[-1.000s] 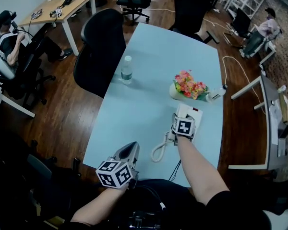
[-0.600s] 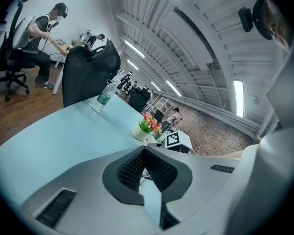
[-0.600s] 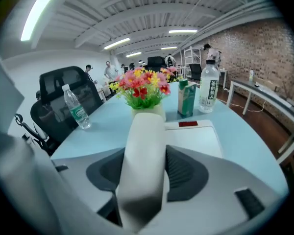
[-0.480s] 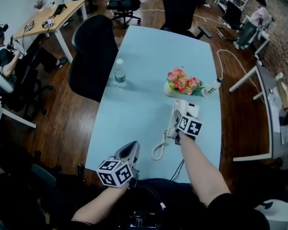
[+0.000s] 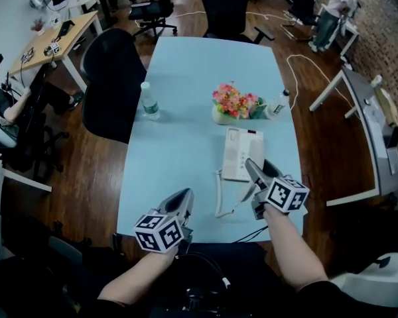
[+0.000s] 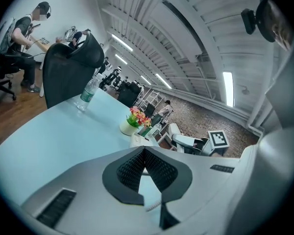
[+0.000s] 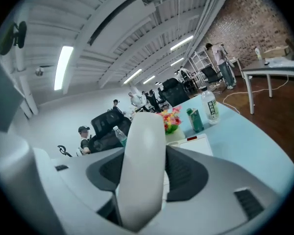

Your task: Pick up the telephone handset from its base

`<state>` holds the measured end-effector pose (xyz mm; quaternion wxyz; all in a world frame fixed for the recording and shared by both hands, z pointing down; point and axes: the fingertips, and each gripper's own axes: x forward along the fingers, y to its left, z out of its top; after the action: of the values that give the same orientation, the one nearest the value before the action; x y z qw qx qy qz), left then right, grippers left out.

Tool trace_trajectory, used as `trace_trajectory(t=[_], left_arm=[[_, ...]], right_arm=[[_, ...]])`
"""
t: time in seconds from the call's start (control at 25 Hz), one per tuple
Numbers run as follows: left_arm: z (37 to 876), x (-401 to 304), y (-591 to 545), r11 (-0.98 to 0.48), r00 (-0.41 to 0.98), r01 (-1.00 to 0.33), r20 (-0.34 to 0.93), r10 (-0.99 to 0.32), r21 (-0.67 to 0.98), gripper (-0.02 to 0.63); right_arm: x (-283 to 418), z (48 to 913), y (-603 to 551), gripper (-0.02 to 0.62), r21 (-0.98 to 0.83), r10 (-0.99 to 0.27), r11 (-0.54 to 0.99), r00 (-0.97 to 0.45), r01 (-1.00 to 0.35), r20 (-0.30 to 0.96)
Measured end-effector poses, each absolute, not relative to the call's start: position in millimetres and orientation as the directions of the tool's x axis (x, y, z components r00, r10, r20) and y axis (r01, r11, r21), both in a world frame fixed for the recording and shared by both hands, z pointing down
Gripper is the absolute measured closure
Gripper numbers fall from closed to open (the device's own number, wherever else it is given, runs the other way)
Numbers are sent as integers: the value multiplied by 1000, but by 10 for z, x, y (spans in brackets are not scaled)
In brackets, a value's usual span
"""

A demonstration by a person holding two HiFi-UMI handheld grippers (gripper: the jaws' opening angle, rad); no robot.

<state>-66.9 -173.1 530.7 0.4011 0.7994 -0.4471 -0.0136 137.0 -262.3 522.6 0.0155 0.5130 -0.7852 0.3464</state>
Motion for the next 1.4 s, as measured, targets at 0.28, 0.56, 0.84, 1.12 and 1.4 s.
trace_trajectory(t=[0.28, 0.56, 0.84, 1.12, 1.4], left_arm=[[5285, -382, -1536, -333, 658, -675, 332, -676, 659, 615], [5227, -327, -1490, -341, 680, -647, 312, -664, 682, 615], [5211, -337, -1415, -354, 686, -644, 307, -660, 678, 615], [5232, -430, -1353, -350, 683, -646, 309, -662, 678, 615], [5219, -521, -1323, -344, 673, -654, 310, -672, 673, 615]], right_arm=[[1459, 4987, -1879, 345, -547, -800, 279, -506, -790, 323], [1373, 5026, -1478, 345, -508, -788, 317, -520, -801, 328], [1250, 5000, -1403, 345, -500, -777, 331, -532, -801, 338], [1113, 5084, -1350, 345, -503, -764, 338, -544, -796, 347], [1025, 5085, -1353, 347, -476, -759, 359, -548, -803, 351]])
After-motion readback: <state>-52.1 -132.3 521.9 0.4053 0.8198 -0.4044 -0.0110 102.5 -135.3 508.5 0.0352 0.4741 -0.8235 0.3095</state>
